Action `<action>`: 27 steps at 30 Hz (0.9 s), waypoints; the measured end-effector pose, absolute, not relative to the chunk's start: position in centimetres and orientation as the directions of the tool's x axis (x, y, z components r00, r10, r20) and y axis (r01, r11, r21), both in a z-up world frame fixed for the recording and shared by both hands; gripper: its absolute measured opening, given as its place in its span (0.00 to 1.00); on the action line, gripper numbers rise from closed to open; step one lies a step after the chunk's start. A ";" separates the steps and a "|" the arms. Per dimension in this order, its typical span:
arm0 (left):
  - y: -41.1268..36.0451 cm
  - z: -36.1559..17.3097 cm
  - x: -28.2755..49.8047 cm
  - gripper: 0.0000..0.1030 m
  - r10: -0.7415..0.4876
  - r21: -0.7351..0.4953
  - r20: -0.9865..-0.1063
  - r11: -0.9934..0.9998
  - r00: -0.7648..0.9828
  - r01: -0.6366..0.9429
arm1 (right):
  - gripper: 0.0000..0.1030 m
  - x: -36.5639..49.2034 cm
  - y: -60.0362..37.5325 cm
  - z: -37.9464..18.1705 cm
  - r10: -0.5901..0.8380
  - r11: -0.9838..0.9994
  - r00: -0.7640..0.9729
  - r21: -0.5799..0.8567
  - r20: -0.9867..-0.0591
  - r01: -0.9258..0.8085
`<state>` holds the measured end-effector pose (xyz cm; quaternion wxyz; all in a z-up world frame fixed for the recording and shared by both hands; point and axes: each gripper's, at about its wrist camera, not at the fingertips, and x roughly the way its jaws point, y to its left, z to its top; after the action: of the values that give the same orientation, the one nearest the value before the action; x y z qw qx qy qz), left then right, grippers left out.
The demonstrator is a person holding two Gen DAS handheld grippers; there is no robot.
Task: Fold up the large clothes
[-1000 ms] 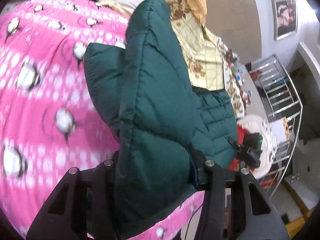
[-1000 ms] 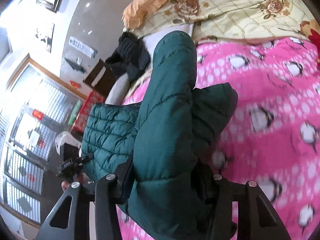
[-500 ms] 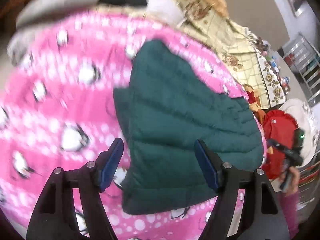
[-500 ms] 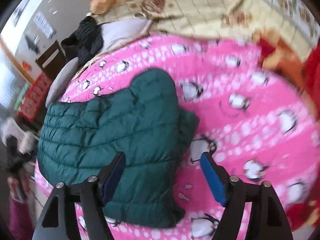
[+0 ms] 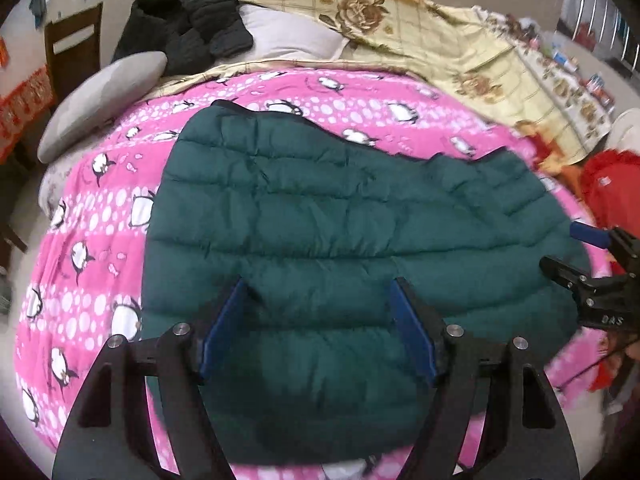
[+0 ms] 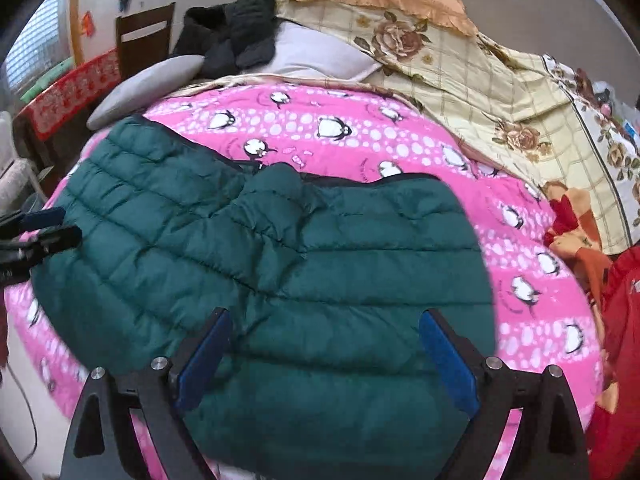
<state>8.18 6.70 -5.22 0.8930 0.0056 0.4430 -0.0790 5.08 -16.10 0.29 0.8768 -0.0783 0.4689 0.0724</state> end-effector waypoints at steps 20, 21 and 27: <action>5.7 -8.6 8.8 0.81 -0.049 -0.020 -0.751 0.998 0.658 0.052 | 1.00 7.2 -15.9 -5.4 0.019 0.998 0.516 -0.011 -0.856 -0.054; 5.7 -8.5 8.7 0.81 -0.049 -0.024 -0.754 0.999 0.655 0.047 | 1.00 7.1 -15.9 -5.4 0.015 0.999 0.518 -0.010 -0.855 -0.045; 5.4 -7.6 7.8 0.81 -0.034 -0.014 -0.744 0.999 0.667 0.035 | 1.00 6.2 -16.1 -4.0 0.019 1.000 0.503 0.005 -0.864 -0.029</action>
<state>7.77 5.36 -7.62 0.9130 0.0007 0.4076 -0.0188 6.21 -16.06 -3.96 0.8670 -0.0048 0.4981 0.0139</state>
